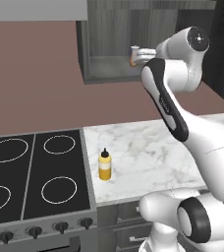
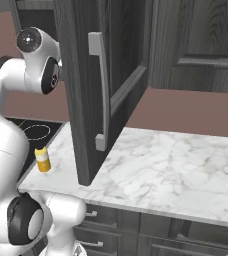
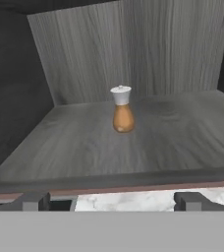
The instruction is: Take 2 condiments from the cabinet and move them on the counter near the stove.Make sure the condiments are lined up with each other, next to each other.
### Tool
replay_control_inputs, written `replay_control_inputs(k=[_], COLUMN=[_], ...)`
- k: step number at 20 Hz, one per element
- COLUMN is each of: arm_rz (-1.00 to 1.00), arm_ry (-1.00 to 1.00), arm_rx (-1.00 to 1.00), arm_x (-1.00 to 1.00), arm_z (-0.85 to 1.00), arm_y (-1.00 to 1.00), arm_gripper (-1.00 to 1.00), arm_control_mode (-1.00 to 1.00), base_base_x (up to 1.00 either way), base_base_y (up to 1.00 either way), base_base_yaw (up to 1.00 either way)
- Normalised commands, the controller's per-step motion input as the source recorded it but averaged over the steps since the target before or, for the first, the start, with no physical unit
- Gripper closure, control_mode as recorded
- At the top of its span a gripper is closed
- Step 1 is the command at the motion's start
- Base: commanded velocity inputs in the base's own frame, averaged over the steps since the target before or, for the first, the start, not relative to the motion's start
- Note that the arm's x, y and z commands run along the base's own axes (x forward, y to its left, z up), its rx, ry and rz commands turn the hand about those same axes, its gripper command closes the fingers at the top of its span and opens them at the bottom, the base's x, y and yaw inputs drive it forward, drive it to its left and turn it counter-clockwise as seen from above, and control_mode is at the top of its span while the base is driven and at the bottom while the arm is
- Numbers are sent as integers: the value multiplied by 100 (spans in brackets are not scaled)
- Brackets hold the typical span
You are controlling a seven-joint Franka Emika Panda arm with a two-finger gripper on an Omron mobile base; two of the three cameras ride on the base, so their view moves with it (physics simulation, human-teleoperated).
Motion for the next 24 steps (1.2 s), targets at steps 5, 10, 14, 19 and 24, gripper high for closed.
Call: replay_control_inputs(k=[5, 10, 14, 19, 24], arm_rz=[0, 0, 0, 0, 0], arm_ry=[0, 0, 0, 0, 0], arm_rx=[-9, -7, -5, 0, 0], arm_x=[30, 31, 31, 23, 24], arm_z=[0, 0, 0, -4, -10], arm_y=[-11, -9, -1, 0, 0], arm_gripper=[-100, -100, -100, -100, -100], arm_control_mode=[-100, -100, -100, -100, -100], base_base_x=[0, 0, 0, 0, 0], base_base_y=[0, 0, 0, 0, 0], base_base_yaw=[0, 0, 0, 0, 0])
